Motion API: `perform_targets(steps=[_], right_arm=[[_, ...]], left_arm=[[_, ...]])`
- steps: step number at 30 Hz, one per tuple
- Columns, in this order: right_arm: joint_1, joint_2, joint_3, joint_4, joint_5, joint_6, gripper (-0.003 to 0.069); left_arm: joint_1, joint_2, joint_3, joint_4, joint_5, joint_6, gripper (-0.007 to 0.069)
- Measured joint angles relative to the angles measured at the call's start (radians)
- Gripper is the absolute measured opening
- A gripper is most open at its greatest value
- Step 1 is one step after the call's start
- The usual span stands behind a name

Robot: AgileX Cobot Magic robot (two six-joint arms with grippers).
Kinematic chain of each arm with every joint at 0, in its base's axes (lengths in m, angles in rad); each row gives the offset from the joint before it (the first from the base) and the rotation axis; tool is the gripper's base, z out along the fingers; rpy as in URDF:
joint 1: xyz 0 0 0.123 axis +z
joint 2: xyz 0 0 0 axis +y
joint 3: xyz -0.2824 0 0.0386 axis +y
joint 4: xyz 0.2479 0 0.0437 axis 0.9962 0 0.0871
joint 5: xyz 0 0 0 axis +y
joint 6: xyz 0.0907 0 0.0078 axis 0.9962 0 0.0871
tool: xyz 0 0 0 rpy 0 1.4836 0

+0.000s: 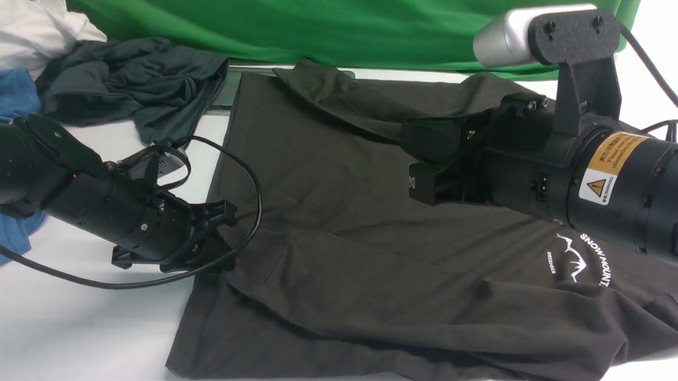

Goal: Fold a long-sleeved shirt on a white desktop.
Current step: 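Grasp the left edge of the dark T-shirt lying flat on the table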

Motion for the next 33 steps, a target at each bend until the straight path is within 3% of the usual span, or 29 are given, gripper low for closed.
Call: perform_targets(steps=[28, 33], right_arm=[[0.000, 0.000, 0.000, 0.000, -0.008, 0.027, 0.0049], [0.000, 0.000, 0.000, 0.000, -0.020, 0.027, 0.0060]], left_arm=[[0.000, 0.000, -0.001, -0.077, 0.023, 0.096, 0.0058], [0.000, 0.000, -0.001, -0.139, 0.033, 0.165, 0.0058]])
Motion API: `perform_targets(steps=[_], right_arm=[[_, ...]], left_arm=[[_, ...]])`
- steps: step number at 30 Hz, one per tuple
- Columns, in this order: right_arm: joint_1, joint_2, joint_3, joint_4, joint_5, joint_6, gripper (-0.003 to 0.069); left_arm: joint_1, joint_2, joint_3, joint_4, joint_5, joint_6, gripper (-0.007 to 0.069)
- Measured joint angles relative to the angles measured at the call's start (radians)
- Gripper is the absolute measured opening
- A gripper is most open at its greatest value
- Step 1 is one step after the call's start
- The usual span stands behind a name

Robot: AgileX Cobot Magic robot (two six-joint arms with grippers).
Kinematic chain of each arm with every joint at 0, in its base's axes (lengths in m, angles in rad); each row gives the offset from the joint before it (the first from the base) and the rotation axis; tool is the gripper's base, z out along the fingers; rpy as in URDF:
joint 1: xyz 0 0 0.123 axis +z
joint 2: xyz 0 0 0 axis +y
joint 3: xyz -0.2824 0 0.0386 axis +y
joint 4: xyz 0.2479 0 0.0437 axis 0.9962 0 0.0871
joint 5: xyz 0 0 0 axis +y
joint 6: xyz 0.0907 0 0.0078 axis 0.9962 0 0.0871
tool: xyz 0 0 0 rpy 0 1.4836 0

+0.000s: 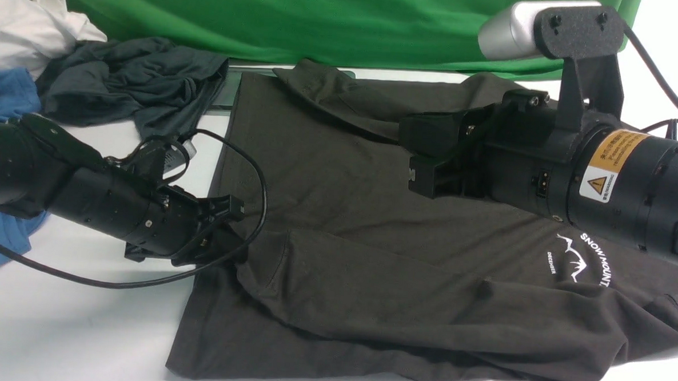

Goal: Fold a long-sleeved shirt on a white desktop.
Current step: 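Grasp the left edge of the dark T-shirt lying flat on the table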

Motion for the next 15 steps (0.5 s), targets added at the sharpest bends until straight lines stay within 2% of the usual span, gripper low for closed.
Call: perform_targets(steps=[7, 15], right_arm=[[0.000, 0.000, 0.000, 0.000, -0.003, -0.007, 0.0071], [0.000, -0.002, 0.000, 0.000, 0.000, -0.084, 0.0079]], left_arm=[[0.000, 0.000, 0.000, -0.020, -0.006, 0.059, 0.0058], [0.000, 0.000, 0.000, -0.038, -0.055, 0.107, 0.0058]])
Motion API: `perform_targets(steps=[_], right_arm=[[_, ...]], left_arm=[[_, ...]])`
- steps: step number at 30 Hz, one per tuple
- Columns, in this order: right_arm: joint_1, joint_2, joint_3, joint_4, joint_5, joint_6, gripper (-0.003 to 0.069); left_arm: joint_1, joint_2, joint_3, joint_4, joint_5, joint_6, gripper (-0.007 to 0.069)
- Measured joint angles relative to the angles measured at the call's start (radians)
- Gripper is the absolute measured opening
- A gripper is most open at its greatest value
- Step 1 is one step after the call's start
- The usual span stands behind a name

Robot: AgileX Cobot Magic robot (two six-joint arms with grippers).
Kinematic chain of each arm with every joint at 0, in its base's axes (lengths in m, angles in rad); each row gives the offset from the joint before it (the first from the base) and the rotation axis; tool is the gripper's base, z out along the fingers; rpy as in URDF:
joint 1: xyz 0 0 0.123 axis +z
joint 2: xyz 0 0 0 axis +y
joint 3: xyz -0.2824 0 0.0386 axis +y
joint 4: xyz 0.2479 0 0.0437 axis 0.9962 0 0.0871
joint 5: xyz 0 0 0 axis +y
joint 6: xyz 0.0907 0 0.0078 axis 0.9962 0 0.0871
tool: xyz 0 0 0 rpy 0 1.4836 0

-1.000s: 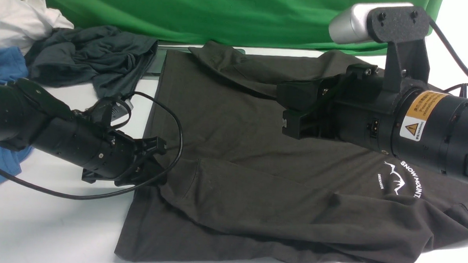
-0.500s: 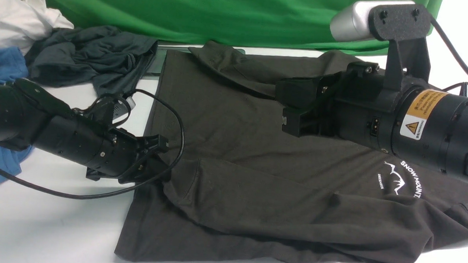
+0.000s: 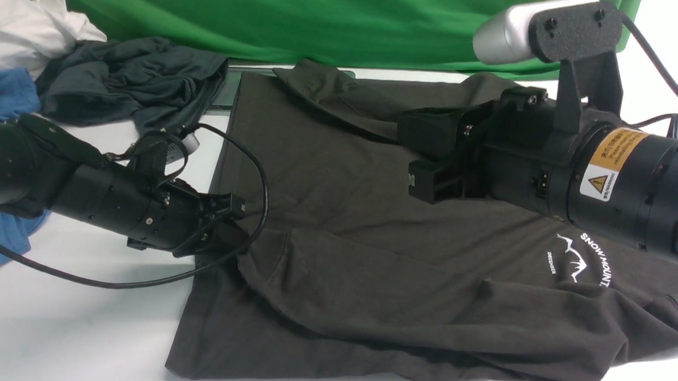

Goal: Fold a long-sleeved shirt on a white desktop.
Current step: 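Grasp the left edge of the dark T-shirt lying flat on the table, then fold the left side of the black T-shirt inward over its body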

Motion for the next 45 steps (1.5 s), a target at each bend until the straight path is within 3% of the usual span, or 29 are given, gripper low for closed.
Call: perform_targets(steps=[7, 16, 24, 33, 38, 41, 45], right_arm=[[-0.032, -0.010, 0.000, 0.000, 0.116, -0.075, 0.0019], [-0.096, -0.011, 0.000, 0.000, 0.110, -0.103, 0.0013], [-0.096, -0.011, 0.000, 0.000, 0.046, -0.134, 0.0013], [-0.098, -0.011, 0.000, 0.000, 0.042, -0.158, 0.0026], [-0.098, -0.011, 0.000, 0.000, 0.042, -0.159, 0.0031], [-0.098, -0.011, 0.000, 0.000, 0.042, -0.159, 0.0038], [-0.098, -0.011, 0.000, 0.000, 0.042, -0.159, 0.0046]], left_arm=[[0.000, 0.000, 0.000, -0.065, -0.027, 0.082, 0.0058], [0.000, 0.000, -0.024, -0.281, 0.054, 0.308, 0.0058], [0.000, 0.001, -0.153, -0.280, 0.101, 0.338, 0.0058], [0.000, 0.001, -0.334, -0.214, 0.217, 0.475, 0.0058], [0.000, 0.003, -0.353, -0.072, 0.164, 0.482, 0.0058], [0.000, 0.038, -0.353, 0.061, 0.078, 0.436, 0.0058], [0.000, 0.115, -0.353, 0.158, 0.014, 0.271, 0.0058]])
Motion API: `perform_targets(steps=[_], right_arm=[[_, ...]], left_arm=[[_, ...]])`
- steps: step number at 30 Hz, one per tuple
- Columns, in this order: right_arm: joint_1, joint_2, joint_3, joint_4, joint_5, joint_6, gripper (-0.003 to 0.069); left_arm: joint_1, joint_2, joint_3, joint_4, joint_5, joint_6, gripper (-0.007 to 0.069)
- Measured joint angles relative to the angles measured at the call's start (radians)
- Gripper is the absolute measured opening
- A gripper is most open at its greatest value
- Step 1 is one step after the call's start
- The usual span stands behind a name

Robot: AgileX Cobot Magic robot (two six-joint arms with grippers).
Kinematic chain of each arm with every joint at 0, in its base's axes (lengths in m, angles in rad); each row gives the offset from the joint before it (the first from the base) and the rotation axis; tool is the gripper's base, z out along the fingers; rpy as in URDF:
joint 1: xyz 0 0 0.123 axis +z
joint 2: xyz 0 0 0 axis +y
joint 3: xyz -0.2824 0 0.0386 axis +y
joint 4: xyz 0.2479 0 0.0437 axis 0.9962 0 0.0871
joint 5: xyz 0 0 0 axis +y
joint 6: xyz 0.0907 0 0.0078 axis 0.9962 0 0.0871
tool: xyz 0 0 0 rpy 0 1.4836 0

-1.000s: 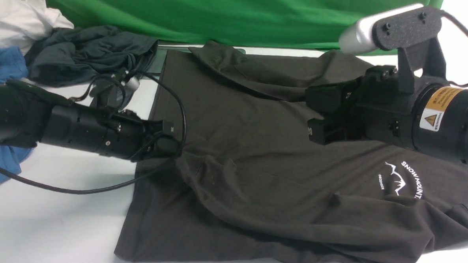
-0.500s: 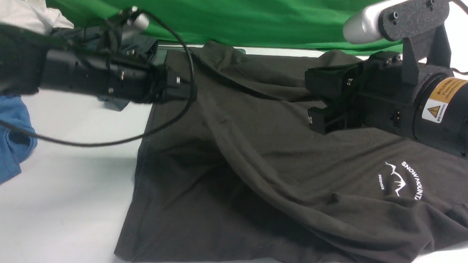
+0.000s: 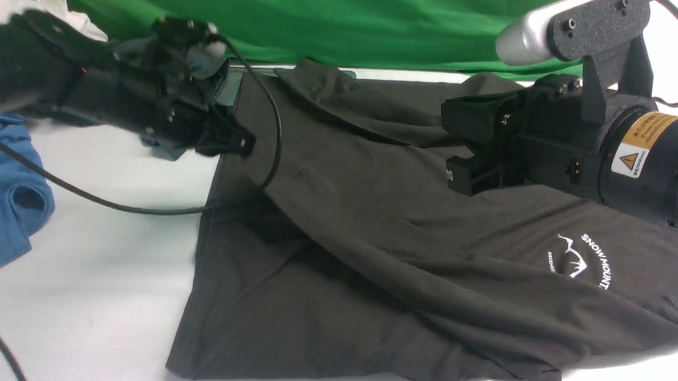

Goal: Fold a long-sleeved shirt on a white desktop.
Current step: 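Fold the left side of the black T-shirt inward over its body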

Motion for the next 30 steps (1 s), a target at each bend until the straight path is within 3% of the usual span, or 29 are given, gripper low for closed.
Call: perform_targets(steps=[2, 5, 10, 14, 15, 17, 18, 22, 30], right_arm=[[0.000, 0.000, 0.000, 0.000, 0.000, 0.000, 0.0048], [0.000, 0.000, 0.000, 0.000, 0.000, 0.002, 0.0057], [0.000, 0.000, 0.000, 0.000, 0.000, 0.003, 0.0074], [0.000, 0.000, 0.000, 0.000, 0.002, 0.003, 0.0087], [0.000, 0.000, 0.000, 0.000, 0.003, 0.003, 0.0088], [0.000, 0.000, 0.000, 0.000, 0.006, 0.003, 0.0098], [0.000, 0.000, 0.000, 0.000, 0.011, 0.003, 0.0110], [0.000, 0.000, 0.000, 0.000, 0.011, 0.003, 0.0134], [0.000, 0.000, 0.000, 0.000, 0.011, 0.003, 0.0149]], left_arm=[[0.000, 0.029, 0.000, 0.034, -0.006, -0.083, 0.0058], [0.000, 0.078, 0.001, 0.164, -0.001, -0.302, 0.0071], [0.000, 0.071, -0.006, 0.289, 0.031, -0.459, 0.0135], [0.000, 0.031, -0.034, 0.360, 0.036, -0.575, 0.0290], [0.000, 0.028, -0.037, 0.362, 0.036, -0.581, 0.0290], [0.000, 0.007, -0.048, 0.362, 0.035, -0.593, 0.0381], [0.000, -0.010, -0.060, 0.346, 0.036, -0.601, 0.0454], [0.000, -0.021, -0.091, 0.213, 0.064, -0.578, 0.0591], [0.000, -0.022, -0.096, -0.044, 0.039, -0.493, 0.0615]])
